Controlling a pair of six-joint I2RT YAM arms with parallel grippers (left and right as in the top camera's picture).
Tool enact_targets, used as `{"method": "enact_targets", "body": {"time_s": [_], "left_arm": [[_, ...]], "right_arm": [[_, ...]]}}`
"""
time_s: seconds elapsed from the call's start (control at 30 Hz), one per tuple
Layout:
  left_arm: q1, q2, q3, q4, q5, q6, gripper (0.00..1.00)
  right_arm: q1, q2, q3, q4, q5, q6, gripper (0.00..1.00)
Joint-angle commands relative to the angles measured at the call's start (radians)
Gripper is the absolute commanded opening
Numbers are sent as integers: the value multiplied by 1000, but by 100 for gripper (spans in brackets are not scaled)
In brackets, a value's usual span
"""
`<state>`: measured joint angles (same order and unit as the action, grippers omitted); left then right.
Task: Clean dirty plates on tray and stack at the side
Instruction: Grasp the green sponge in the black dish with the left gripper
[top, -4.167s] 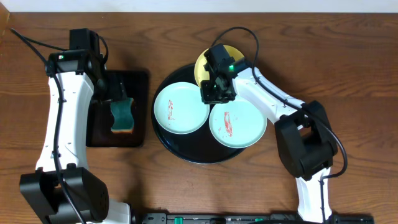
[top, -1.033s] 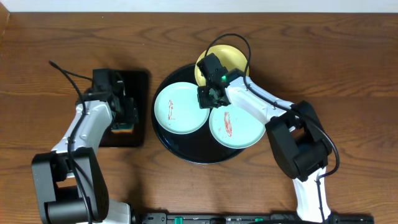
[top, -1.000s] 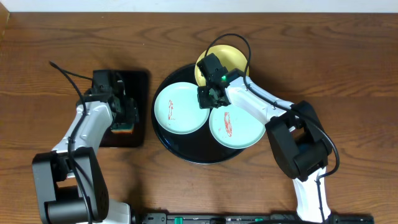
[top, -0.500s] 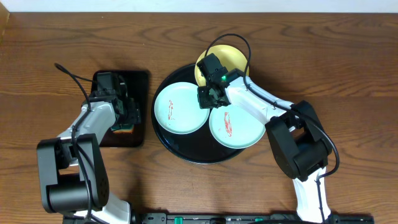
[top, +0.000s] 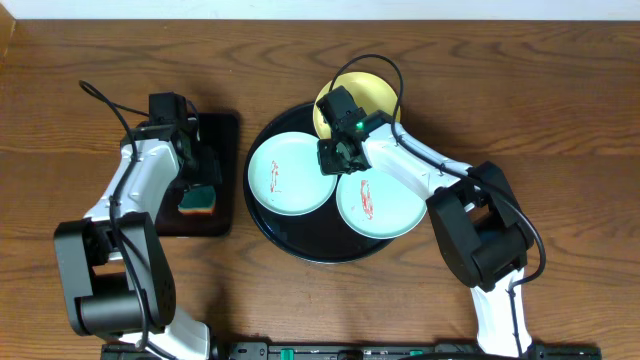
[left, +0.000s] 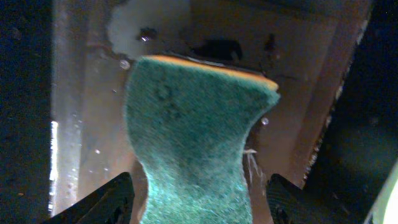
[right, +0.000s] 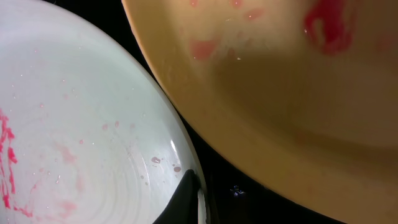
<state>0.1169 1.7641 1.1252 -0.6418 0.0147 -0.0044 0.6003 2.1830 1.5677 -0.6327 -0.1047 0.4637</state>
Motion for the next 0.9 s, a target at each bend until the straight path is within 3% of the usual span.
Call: {"method": "enact_targets", "body": {"time_s": [0.0, 0.23, 0.53, 0.87], "left_arm": [[2, 50, 12, -8, 46, -16, 68], [2, 161, 12, -2, 46, -16, 68], [2, 162, 82, -61, 46, -20, 59], [2, 163, 158, -129, 46, -80, 58]], "right_arm": [[10, 23, -35, -18, 14, 10, 4], [10, 23, -35, -33, 14, -1, 4], [10, 23, -35, -31, 14, -1, 5], [10, 23, -35, -29, 14, -9, 7]]}}
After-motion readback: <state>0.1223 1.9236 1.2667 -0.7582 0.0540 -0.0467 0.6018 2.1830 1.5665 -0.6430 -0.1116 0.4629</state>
